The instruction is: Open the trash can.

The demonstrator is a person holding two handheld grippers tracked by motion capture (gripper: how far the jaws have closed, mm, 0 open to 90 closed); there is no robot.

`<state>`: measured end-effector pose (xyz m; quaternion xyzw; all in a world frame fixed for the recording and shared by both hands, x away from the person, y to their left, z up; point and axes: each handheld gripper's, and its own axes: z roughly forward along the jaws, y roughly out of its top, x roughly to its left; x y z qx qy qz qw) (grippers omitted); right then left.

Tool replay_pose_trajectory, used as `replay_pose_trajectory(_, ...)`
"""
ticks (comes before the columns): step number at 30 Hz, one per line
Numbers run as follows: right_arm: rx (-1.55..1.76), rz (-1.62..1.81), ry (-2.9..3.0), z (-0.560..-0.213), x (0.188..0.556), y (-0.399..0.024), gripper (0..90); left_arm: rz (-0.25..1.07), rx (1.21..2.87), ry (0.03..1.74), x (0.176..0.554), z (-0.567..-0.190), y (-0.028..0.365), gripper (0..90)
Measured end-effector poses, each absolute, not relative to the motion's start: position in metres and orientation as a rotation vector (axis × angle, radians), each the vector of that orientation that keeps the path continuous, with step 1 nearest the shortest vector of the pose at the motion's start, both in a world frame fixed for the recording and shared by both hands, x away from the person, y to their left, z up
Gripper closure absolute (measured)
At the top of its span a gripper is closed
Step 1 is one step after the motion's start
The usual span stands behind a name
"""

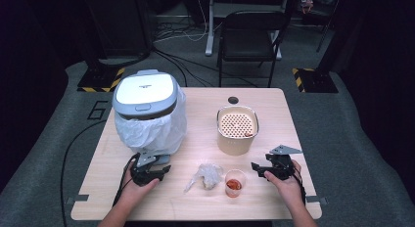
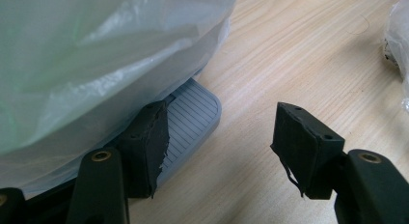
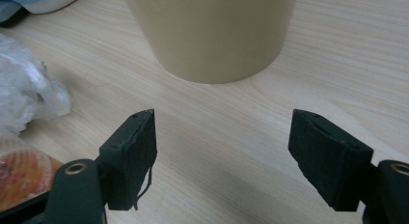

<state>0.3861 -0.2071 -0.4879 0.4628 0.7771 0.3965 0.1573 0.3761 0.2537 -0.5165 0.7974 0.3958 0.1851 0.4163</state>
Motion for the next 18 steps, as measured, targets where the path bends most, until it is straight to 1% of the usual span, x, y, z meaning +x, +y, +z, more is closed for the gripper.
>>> replay_pose_trajectory(5, 1.292, 1.144, 2.245, -0.48, 0.385, -0.202, 24.8, 0.45, 2.009, 0.992, 0.377, -0.52, 0.255, 37.3)
replay_pose_trajectory(6, 1.288, 1.145, 2.248, -0.479, 0.385, -0.201, 25.0, 0.471, 2.01, 0.982, 0.377, -0.521, 0.255, 37.3)
replay_pose_trajectory(7, 1.287, 1.154, 2.25, -0.478, 0.385, -0.2, 25.3, 0.453, 2.011, 0.991, 0.377, -0.522, 0.254, 37.3)
replay_pose_trajectory(14, 1.252, 1.19, 2.277, -0.468, 0.388, -0.192, 29.1, 0.462, 2.004, 0.989, 0.378, -0.526, 0.253, 37.2)
replay_pose_trajectory(18, 1.207, 1.209, 2.301, -0.462, 0.389, -0.182, 29.2, 0.46, 2.016, 0.991, 0.377, -0.525, 0.253, 37.2)
